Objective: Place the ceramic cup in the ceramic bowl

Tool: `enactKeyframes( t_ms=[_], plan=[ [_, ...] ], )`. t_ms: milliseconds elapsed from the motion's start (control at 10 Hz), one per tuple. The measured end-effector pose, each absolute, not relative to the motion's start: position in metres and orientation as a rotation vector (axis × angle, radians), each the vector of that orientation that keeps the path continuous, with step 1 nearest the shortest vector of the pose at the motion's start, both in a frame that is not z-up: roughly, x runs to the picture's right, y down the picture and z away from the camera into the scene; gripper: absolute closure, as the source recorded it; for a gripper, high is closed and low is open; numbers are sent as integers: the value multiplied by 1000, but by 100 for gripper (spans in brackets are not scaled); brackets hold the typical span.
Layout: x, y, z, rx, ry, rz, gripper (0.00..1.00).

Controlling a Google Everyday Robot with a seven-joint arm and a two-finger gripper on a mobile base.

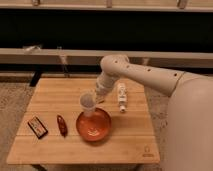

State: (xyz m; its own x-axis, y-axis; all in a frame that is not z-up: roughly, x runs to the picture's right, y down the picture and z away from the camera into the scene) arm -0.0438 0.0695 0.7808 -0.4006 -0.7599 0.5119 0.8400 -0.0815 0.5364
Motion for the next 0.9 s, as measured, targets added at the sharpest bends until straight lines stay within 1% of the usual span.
enactKeyframes(
  t_ms=[100, 200, 300, 600, 700, 900],
  plan=[
    [-42, 76, 779, -121, -966, -1742, 70],
    [-41, 81, 777, -122, -972, -1742, 62],
    [-38, 87, 776, -124, -981, -1739, 50],
    [-36, 98, 777, -122, -1012, -1732, 24],
    [-35, 101, 779, -120, -1028, -1724, 20],
    [-34, 109, 783, -112, -1063, -1698, 20]
  ],
)
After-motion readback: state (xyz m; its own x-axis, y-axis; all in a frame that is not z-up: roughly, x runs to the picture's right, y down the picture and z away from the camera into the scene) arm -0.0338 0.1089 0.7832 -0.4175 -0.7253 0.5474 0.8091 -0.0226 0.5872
